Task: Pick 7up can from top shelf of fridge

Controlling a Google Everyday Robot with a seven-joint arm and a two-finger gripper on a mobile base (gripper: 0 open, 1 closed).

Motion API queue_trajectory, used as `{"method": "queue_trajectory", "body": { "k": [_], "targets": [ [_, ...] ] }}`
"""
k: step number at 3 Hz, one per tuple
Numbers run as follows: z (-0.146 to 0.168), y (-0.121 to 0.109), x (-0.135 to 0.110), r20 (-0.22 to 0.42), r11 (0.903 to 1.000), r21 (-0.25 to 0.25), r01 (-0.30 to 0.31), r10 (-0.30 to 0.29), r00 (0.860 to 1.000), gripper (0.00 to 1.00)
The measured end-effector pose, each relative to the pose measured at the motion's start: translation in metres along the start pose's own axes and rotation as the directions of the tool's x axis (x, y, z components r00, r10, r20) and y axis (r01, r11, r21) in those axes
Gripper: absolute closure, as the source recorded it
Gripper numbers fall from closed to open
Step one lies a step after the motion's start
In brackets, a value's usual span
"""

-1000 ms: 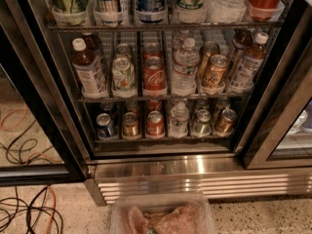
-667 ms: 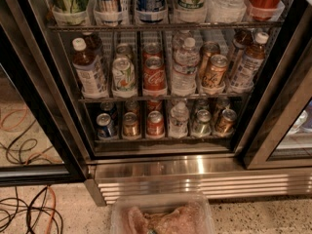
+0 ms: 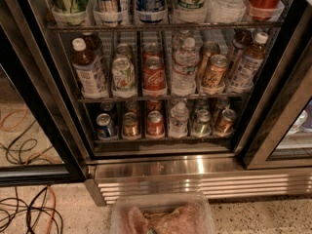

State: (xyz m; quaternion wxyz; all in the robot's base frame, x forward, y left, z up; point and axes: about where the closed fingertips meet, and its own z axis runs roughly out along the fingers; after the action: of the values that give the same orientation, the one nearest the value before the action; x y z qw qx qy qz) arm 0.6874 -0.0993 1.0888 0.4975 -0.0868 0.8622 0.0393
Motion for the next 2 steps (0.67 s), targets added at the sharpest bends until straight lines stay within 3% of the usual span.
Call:
{"method": "queue_trajectory", "body": {
  "k": [1, 2],
  "targets": [
    [-0.004, 0.0, -0.001, -0.001, 0.9999, -0.012, -0.004, 0.004, 1.0, 1.0],
    [-0.021, -0.012, -0.007, -0.011, 0.9976, -0.051, -0.047, 0.047, 0.999, 1.0]
  ]
}}
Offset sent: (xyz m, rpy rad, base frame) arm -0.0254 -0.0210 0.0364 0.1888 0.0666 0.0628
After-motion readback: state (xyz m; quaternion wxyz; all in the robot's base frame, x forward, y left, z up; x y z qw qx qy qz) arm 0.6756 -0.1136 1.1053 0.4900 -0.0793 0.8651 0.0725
